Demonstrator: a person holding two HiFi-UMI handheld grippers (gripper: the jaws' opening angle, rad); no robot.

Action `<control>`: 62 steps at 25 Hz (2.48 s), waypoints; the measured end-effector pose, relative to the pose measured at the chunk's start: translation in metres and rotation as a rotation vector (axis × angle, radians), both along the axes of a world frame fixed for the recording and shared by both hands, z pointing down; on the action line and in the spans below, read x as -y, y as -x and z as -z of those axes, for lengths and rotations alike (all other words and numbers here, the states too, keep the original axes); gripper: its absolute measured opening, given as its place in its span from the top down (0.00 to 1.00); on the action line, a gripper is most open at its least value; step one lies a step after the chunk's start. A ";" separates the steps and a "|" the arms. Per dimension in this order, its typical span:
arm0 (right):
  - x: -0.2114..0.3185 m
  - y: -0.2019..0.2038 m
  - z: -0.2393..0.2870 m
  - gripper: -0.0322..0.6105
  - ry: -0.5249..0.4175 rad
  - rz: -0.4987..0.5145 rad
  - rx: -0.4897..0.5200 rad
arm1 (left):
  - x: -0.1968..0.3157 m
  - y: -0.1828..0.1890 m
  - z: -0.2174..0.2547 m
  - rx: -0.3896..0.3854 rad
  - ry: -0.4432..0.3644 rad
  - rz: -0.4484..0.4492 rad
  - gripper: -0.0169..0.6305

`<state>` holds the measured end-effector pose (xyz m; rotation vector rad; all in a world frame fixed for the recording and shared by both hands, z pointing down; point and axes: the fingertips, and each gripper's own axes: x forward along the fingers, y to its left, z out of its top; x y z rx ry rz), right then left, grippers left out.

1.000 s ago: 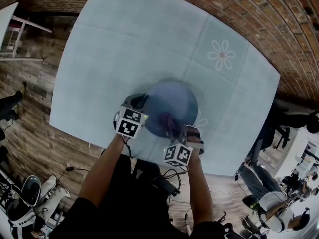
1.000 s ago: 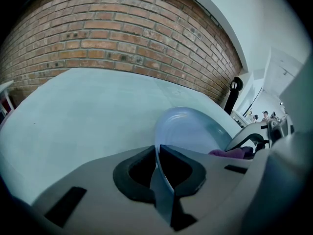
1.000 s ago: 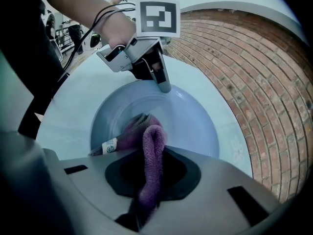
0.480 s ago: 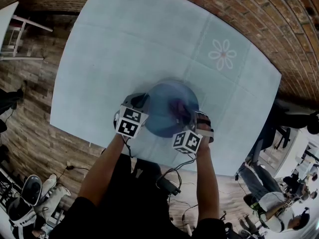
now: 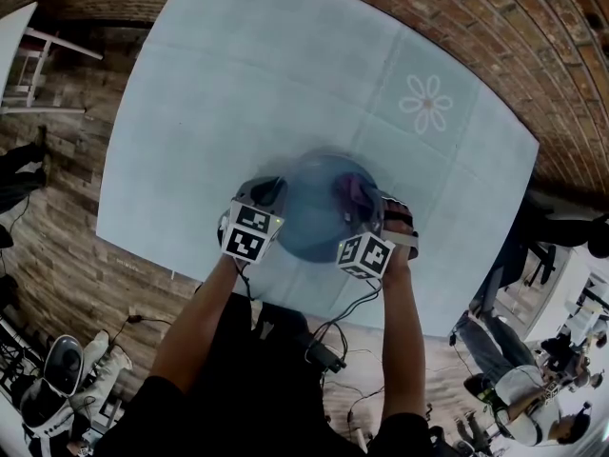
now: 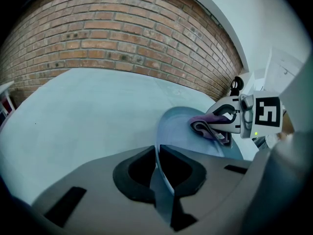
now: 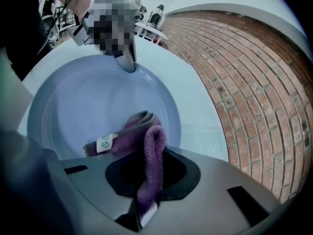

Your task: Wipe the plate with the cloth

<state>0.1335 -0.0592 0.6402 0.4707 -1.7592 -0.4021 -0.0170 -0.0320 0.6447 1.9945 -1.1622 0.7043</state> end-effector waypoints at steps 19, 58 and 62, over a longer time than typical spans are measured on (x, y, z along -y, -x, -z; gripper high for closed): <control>-0.003 -0.014 0.011 0.86 -0.094 -0.003 -0.064 | -0.002 0.004 -0.002 0.018 0.007 0.058 0.90; -0.050 -0.070 0.194 0.86 -0.212 -0.730 0.853 | 0.009 0.012 0.031 0.060 -0.047 0.103 0.90; -0.056 -0.069 0.205 0.86 -0.208 -0.760 0.922 | 0.009 0.024 0.055 0.076 -0.130 0.124 0.90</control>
